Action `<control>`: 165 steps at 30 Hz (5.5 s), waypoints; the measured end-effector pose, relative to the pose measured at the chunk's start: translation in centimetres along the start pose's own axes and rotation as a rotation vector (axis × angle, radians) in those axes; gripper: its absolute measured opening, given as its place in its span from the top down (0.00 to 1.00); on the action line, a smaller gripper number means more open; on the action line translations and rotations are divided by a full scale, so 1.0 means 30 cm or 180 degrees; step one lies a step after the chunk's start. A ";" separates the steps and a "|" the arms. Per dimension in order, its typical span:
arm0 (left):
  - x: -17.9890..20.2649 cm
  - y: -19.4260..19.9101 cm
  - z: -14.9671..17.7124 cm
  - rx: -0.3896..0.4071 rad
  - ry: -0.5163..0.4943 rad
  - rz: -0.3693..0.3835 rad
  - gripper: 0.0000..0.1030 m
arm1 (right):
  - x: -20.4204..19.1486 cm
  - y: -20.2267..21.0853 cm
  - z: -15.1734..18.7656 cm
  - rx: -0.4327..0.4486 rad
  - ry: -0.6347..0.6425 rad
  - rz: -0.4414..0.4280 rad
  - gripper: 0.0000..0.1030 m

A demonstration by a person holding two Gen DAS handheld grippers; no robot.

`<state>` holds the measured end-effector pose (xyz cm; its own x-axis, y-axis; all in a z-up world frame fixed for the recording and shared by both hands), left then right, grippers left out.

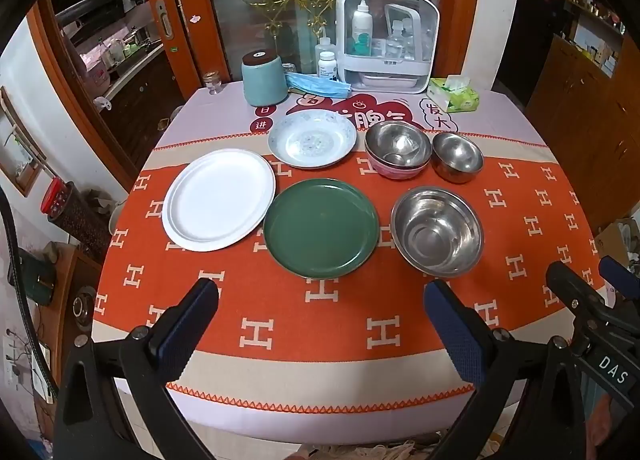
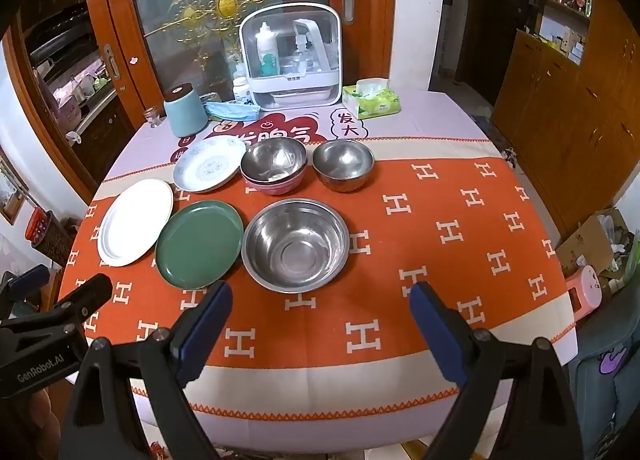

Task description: Organize plates and bowls

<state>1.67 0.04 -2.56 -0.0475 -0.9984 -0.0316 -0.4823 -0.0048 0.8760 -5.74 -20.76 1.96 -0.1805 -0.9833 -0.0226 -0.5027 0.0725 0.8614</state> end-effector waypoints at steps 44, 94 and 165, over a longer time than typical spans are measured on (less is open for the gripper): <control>-0.004 0.017 0.007 -0.0003 0.0031 0.0111 0.02 | -0.016 0.004 0.004 0.0022 0.0007 -0.0103 0.12; 0.105 0.017 -0.015 -0.0022 0.0219 -0.0097 0.02 | 0.071 -0.046 -0.070 0.0039 0.0280 -0.0427 0.12; -1.173 -1.175 -0.329 -0.1319 0.0499 0.0403 0.12 | -1.014 -1.034 -0.328 -0.1308 0.0714 -0.0576 0.59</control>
<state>28.97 34.78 -27.57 0.0647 -0.9890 0.1332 -0.0891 0.1272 0.9879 23.66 5.27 -19.08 0.0878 -0.9890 -0.1193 -0.1263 -0.1299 0.9835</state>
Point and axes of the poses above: each gripper's, at about its wrist camera, not at the fingertips, and y roughly against the way its jaws point, x to its right, z to its underside, the point moved 3 cm from there along -y, roughly the way its jaws point, and after that the axes turned 4 degrees about -x, right-handed, at the moved point
